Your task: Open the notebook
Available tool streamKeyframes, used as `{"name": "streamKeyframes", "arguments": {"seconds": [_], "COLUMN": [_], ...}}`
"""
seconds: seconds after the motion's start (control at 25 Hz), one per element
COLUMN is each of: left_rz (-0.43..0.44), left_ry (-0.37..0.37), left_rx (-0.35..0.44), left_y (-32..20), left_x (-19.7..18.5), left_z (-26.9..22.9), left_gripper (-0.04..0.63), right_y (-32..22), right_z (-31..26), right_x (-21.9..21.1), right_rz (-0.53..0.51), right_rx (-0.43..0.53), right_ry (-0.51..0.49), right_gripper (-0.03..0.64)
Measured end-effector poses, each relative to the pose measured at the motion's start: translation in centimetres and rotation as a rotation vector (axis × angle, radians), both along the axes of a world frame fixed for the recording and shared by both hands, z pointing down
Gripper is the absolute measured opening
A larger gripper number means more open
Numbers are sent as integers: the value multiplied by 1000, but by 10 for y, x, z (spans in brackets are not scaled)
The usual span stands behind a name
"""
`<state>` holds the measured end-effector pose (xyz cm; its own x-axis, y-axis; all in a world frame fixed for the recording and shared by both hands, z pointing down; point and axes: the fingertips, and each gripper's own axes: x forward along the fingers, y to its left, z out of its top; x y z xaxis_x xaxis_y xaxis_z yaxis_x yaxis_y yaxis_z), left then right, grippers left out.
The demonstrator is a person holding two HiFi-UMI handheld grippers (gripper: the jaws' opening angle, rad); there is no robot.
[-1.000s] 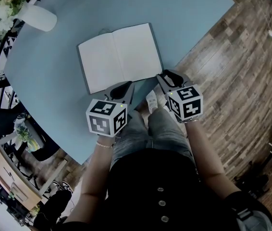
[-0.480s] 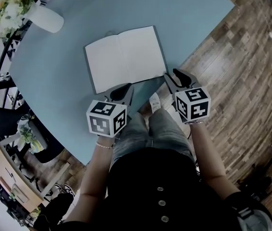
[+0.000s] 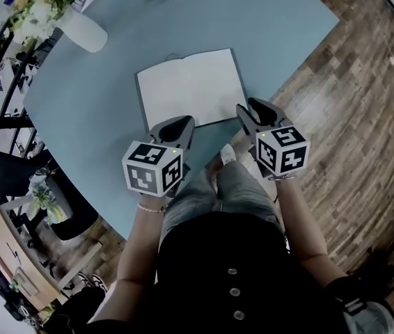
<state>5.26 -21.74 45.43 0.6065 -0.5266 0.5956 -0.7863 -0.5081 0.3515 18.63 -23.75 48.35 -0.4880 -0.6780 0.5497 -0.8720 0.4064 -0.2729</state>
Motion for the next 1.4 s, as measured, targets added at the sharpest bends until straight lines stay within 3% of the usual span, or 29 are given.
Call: {"name": "streamKeyframes", "arguments": {"seconds": [0.32,0.6,1.0,1.4], "left_rz": [7,-33,-26,-21], "left_ry": [-13,53,91,72], "left_rx": [67,136,243,236], "left_y": [-2,-5,-23,-20], "left_x": [-19,-38,-48,-49], "left_z": [-28,-56,-94,-88], "left_gripper": [17,17,17,17], "right_y": [-3,-15,-17,-14], "right_z": [-36,-70,-102,-111], "right_x": [-29,-50,-81,-100], "right_rz": [-62,-116,-204,-237], "right_rx": [64,128,195,214], "right_ry": [-44,-73,-94,-116], "right_gripper": [141,137,135,107]}}
